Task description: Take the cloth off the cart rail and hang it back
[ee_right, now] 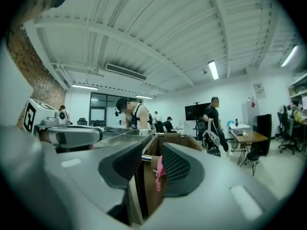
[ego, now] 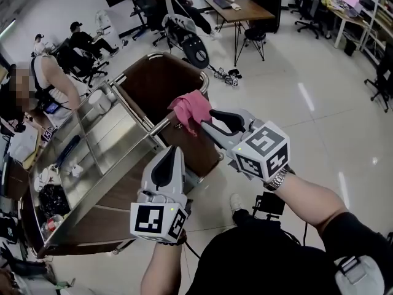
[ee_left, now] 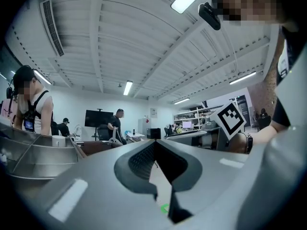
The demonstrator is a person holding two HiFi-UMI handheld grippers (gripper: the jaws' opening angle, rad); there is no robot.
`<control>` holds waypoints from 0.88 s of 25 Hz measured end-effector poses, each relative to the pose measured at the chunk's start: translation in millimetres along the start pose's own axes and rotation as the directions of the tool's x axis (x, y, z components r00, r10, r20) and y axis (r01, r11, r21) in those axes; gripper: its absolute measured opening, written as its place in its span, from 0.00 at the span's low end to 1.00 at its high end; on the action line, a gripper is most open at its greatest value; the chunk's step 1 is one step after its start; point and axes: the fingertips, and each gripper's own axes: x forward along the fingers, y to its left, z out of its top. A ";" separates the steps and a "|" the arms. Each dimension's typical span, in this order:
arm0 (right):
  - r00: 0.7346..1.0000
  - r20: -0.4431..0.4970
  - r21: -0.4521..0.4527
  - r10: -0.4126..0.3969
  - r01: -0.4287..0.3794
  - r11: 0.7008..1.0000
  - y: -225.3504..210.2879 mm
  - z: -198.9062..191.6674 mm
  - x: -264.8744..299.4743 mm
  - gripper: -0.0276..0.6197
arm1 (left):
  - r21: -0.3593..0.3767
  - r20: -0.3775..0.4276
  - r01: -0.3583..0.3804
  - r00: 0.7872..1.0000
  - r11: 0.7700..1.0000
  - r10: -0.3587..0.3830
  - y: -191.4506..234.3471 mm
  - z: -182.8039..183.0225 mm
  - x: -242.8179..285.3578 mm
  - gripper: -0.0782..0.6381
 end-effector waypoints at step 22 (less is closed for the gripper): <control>0.994 0.103 -0.108 0.038 -0.026 0.994 54.6 43.7 -121.0 0.06 | -0.001 -0.024 -0.018 1.000 1.000 0.018 -97.7 15.1 -23.7 0.11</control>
